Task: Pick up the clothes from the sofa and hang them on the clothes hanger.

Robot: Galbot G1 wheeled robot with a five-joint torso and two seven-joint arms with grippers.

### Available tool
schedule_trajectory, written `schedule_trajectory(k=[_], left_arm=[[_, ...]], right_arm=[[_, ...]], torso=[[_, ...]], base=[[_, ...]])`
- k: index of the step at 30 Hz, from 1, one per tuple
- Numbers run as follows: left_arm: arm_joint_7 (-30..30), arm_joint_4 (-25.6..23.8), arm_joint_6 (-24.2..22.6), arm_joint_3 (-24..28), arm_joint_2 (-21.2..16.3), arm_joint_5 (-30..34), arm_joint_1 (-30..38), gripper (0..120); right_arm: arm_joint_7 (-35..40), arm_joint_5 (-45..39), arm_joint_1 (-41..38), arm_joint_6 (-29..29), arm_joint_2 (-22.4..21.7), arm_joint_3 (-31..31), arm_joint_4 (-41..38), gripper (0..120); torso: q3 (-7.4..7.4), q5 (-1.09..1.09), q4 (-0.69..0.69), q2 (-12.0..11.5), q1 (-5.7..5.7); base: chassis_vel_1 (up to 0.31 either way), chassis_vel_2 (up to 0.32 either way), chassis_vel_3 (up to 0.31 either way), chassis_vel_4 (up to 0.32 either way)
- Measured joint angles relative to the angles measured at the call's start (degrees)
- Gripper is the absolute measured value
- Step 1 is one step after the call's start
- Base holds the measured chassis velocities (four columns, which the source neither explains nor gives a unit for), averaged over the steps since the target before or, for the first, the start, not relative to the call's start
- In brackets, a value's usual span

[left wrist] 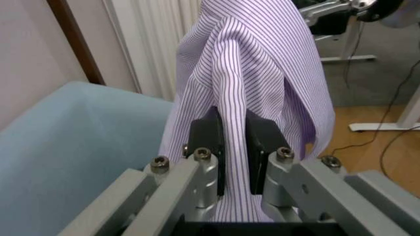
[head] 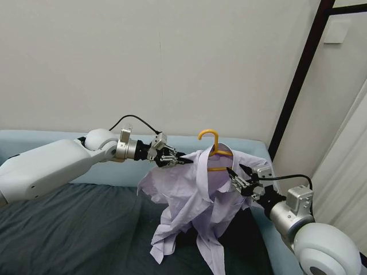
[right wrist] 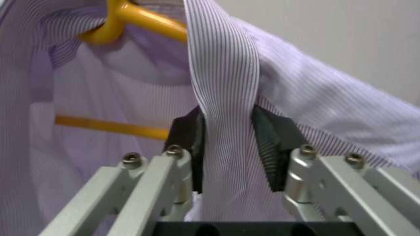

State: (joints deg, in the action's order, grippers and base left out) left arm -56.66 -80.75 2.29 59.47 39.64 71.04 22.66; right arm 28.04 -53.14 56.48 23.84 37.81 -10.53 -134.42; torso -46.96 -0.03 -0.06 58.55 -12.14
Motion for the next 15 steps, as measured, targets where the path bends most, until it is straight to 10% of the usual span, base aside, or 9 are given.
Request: schedule_trajectory(k=[7, 15], left_arm=[[-3.1, 1.3, -1.6, 0.6, -0.3, 0.4, 0.3, 8], [-2.8, 2.4, -2.1, 0.8, 0.5, 0.9, 0.5, 8]], right_arm=[[-0.3, 1.1, 1.0, -0.2, -0.6, -0.2, -1.5, 1], [-1.4, 1.1, 0.1, -0.4, -2.3, -0.2, -3.2, 0]], torso=[[0.00, -0.01, -0.01, 0.0, 0.00], [0.00, 0.00, 0.00, 0.0, 0.00]], base=[[0.000, 0.000, 0.000, 0.000], [0.000, 0.000, 0.000, 0.000]])
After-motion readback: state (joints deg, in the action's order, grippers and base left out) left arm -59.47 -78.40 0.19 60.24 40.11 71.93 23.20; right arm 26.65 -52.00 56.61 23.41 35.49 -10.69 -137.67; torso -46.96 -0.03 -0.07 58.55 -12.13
